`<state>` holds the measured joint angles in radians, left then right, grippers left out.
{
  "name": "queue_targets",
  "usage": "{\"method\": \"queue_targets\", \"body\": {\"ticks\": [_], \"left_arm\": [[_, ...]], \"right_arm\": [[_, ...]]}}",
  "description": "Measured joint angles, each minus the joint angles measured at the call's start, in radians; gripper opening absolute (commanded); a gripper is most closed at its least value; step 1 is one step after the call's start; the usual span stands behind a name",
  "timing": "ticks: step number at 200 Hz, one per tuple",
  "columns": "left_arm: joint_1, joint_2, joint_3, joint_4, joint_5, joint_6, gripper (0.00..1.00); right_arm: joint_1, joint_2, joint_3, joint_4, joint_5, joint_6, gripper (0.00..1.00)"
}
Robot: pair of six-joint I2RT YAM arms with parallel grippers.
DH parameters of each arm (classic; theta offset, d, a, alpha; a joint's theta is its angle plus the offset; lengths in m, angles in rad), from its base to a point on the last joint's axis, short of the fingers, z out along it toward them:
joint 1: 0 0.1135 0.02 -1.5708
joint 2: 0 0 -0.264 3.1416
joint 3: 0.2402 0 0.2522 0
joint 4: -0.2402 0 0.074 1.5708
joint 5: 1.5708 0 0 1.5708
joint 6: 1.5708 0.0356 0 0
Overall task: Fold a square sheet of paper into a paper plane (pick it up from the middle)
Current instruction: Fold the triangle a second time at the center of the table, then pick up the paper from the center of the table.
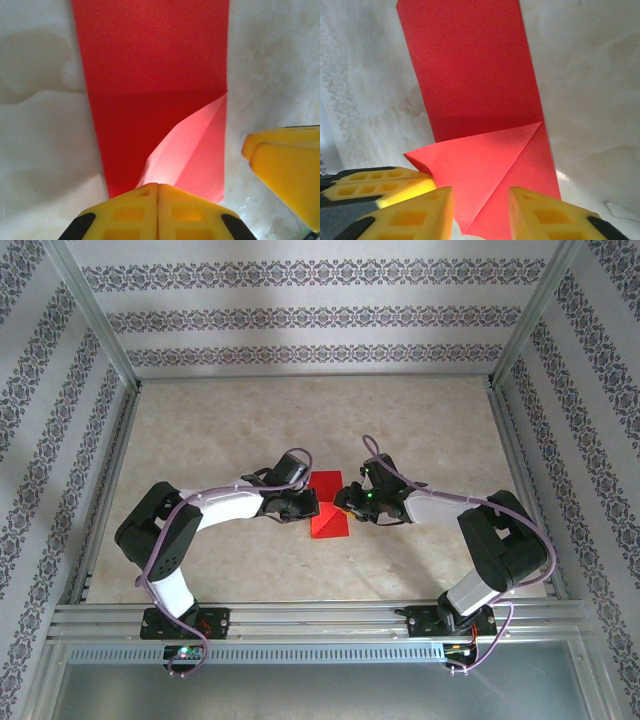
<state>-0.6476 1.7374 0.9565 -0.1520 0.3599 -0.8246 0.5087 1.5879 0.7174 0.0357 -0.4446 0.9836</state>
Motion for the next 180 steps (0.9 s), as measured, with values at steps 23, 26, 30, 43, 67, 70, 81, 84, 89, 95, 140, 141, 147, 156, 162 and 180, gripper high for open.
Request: {"method": "queue_targets", "body": {"ticks": [23, 26, 30, 43, 67, 70, 81, 84, 89, 95, 140, 141, 147, 156, 162, 180], "left_arm": [[0.002, 0.033, 0.015, -0.002, -0.025, -0.001, 0.04], [0.002, 0.037, 0.017, -0.002, -0.026, -0.001, 0.04], [0.002, 0.039, 0.018, -0.001, -0.028, -0.001, 0.04], [0.002, 0.044, 0.018, -0.003, -0.033, -0.003, 0.04], [0.002, 0.053, 0.018, -0.005, -0.041, -0.008, 0.03], [0.002, 0.055, 0.018, -0.005, -0.042, -0.01, 0.03], [0.002, 0.06, 0.018, -0.007, -0.047, -0.016, 0.01], [0.002, 0.062, 0.018, -0.008, -0.048, -0.018, 0.01], [0.002, 0.064, 0.018, -0.008, -0.048, -0.023, 0.01], [0.002, 0.064, 0.018, -0.008, -0.049, -0.028, 0.01], [0.008, 0.065, 0.01, 0.003, -0.042, -0.08, 0.01], [0.008, 0.065, 0.01, 0.004, -0.041, -0.081, 0.01], [0.009, 0.065, 0.008, 0.008, -0.039, -0.086, 0.01], [0.009, 0.064, 0.005, 0.012, -0.038, -0.093, 0.01], [0.011, 0.064, 0.004, 0.013, -0.035, -0.096, 0.01], [0.015, 0.064, 0.003, 0.017, -0.027, -0.101, 0.01]], "right_arm": [[0.0, 0.009, 0.0, 0.01, 0.004, 0.021, 0.39], [0.0, 0.01, 0.0, 0.01, 0.003, 0.022, 0.39], [0.0, 0.011, 0.0, 0.012, 0.005, 0.026, 0.39], [0.0, 0.016, 0.0, 0.015, 0.008, 0.036, 0.4], [0.0, 0.035, 0.0, 0.02, 0.011, 0.045, 0.41], [0.0, 0.039, 0.0, 0.02, 0.011, 0.048, 0.41], [0.001, 0.049, 0.0, 0.021, 0.011, 0.055, 0.41], [0.003, 0.052, 0.0, 0.021, 0.011, 0.058, 0.41], [0.005, 0.056, 0.0, 0.021, 0.011, 0.059, 0.41], [0.008, 0.06, 0.0, 0.021, 0.011, 0.062, 0.41], [0.018, 0.07, 0.007, 0.022, 0.011, 0.067, 0.39], [0.018, 0.07, 0.007, 0.022, 0.011, 0.067, 0.39], [0.018, 0.07, 0.007, 0.022, 0.012, 0.068, 0.38], [0.018, 0.07, 0.007, 0.022, 0.014, 0.069, 0.37], [0.018, 0.07, 0.007, 0.021, 0.015, 0.069, 0.37], [0.018, 0.07, 0.007, 0.021, 0.023, 0.07, 0.37]]}}
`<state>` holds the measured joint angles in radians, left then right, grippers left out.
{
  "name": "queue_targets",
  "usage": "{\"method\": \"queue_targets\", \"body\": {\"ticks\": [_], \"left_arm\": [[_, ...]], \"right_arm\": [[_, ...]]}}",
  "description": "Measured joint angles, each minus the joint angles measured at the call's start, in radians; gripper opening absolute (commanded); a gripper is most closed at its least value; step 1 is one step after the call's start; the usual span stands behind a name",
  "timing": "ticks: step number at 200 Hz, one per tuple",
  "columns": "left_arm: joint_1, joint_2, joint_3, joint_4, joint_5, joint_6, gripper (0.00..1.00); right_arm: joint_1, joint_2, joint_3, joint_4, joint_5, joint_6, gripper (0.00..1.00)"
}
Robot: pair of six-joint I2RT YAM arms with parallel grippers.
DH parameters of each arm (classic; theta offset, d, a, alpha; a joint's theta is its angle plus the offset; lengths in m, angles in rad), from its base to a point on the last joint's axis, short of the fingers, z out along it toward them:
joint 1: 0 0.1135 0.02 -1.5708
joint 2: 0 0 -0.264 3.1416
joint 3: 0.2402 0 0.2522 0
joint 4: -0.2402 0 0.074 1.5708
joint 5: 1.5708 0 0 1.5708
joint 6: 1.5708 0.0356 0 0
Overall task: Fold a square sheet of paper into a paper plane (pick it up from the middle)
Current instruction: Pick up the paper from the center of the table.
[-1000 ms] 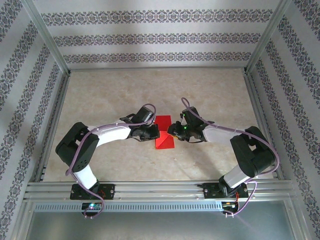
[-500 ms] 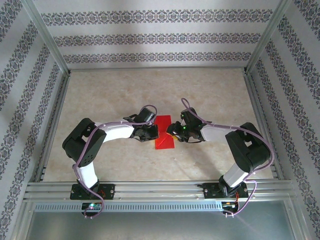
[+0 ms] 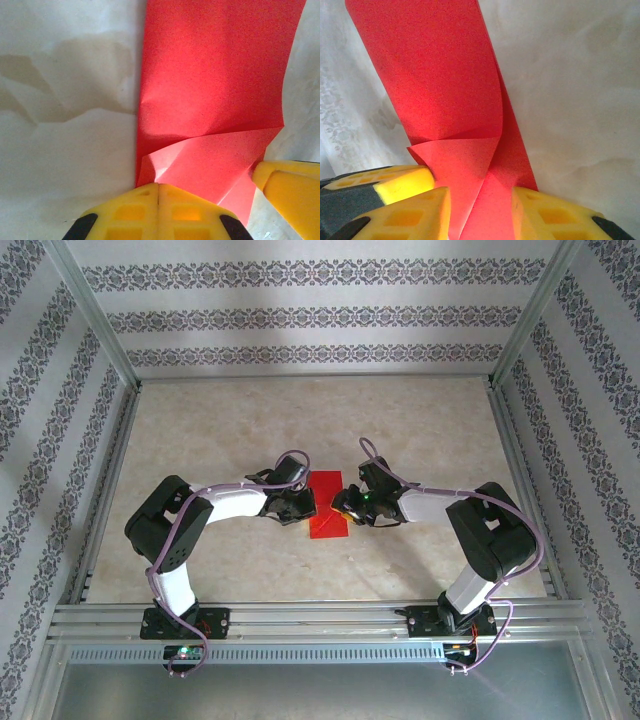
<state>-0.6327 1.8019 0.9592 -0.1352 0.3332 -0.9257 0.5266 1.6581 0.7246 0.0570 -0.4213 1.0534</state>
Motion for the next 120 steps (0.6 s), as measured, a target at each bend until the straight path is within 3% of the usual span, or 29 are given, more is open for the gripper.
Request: {"method": "queue_targets", "body": {"ticks": [42, 120], "left_arm": [[0.0, 0.0, -0.002, 0.003, 0.002, 0.0, 0.01], [0.002, 0.0, -0.004, 0.006, 0.005, 0.0, 0.01]], "right_arm": [[0.0, 0.008, 0.018, 0.0, 0.013, 0.002, 0.27], [0.0, 0.045, 0.046, 0.003, 0.014, 0.007, 0.3]]}}
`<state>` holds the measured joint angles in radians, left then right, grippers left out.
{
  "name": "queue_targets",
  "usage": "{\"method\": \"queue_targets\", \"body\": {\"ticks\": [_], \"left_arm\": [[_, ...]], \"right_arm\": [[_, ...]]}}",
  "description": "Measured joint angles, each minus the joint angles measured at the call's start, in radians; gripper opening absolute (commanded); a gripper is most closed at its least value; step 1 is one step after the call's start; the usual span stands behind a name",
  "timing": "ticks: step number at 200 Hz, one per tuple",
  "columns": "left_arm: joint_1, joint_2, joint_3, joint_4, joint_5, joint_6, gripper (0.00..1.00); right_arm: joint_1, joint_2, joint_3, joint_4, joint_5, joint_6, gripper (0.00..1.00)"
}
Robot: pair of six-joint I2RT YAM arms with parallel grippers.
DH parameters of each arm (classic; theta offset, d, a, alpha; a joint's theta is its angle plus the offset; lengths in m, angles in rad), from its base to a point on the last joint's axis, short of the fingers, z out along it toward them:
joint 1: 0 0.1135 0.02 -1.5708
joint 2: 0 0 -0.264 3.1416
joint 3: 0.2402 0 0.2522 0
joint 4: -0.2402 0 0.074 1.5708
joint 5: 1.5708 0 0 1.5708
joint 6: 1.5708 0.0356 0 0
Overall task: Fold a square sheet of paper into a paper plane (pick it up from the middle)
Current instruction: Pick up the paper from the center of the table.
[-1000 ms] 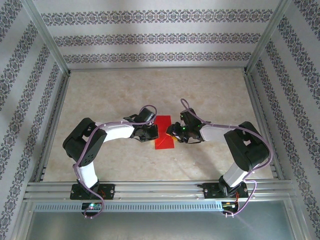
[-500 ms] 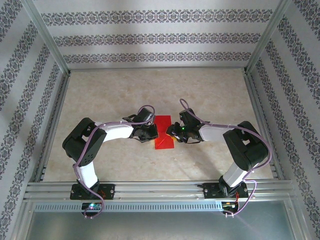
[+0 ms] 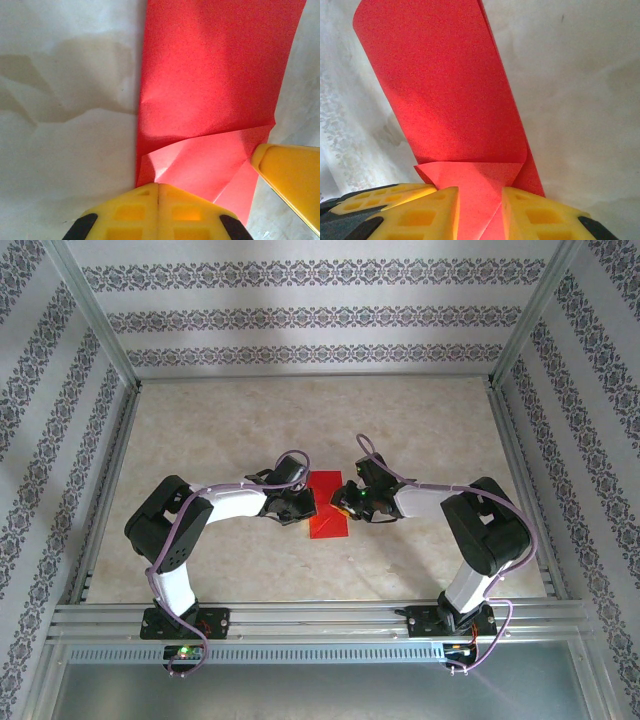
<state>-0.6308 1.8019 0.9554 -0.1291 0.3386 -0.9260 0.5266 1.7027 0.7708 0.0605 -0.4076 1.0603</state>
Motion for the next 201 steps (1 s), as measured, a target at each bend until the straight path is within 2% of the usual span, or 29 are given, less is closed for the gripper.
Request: {"method": "queue_targets", "body": {"ticks": [82, 201], "left_arm": [[0.003, 0.0, -0.001, 0.002, 0.005, 0.0, 0.01], [0.004, 0.0, -0.002, 0.003, 0.006, 0.0, 0.01]], "right_arm": [[0.002, 0.0, 0.0, -0.018, 0.026, 0.0, 0.3], [0.016, 0.024, -0.001, 0.083, -0.058, 0.01, 0.18]]}}
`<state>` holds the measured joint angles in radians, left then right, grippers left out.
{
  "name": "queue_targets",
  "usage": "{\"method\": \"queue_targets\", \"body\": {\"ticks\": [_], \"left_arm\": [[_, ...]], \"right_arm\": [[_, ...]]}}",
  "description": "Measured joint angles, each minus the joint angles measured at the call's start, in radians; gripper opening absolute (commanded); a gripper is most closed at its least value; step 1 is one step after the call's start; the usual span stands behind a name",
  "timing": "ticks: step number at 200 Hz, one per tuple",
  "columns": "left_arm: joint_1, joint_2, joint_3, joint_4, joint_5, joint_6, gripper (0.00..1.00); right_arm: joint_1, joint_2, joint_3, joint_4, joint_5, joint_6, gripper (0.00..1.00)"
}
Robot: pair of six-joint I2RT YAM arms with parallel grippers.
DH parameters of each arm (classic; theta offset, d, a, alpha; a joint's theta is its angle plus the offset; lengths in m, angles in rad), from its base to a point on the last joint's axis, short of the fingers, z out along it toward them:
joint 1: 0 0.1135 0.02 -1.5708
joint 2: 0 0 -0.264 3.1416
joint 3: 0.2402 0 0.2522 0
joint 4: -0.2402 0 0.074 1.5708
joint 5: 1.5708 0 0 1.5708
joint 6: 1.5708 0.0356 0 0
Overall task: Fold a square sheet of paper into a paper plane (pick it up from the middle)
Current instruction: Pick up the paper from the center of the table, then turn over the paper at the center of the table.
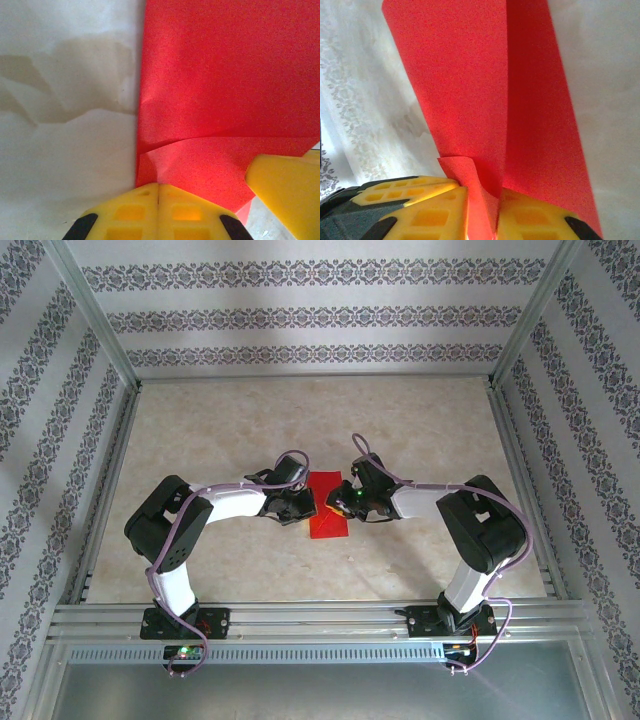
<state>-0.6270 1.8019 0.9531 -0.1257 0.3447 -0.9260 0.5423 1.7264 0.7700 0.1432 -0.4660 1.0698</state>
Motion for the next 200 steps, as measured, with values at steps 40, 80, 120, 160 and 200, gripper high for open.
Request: {"method": "queue_targets", "body": {"ticks": [40, 80, 120, 160, 200], "left_arm": [[0.001, 0.0, 0.0, 0.0, 0.003, 0.0, 0.01], [0.014, -0.004, 0.001, -0.001, 0.021, 0.002, 0.06], [0.098, -0.115, -0.027, 0.014, 0.073, 0.002, 0.37], [0.217, -0.313, -0.114, 0.167, 0.188, -0.05, 0.8], [0.23, -0.371, -0.196, 0.37, 0.312, -0.119, 0.99]], "right_arm": [[0.006, 0.005, -0.01, 0.011, -0.006, -0.002, 0.13], [0.005, 0.009, -0.011, 0.018, -0.006, -0.014, 0.03], [-0.026, -0.036, -0.011, 0.035, -0.018, -0.053, 0.01], [-0.136, -0.114, -0.011, 0.143, -0.11, -0.065, 0.01], [-0.195, -0.121, 0.018, 0.241, -0.238, -0.023, 0.02]]}}
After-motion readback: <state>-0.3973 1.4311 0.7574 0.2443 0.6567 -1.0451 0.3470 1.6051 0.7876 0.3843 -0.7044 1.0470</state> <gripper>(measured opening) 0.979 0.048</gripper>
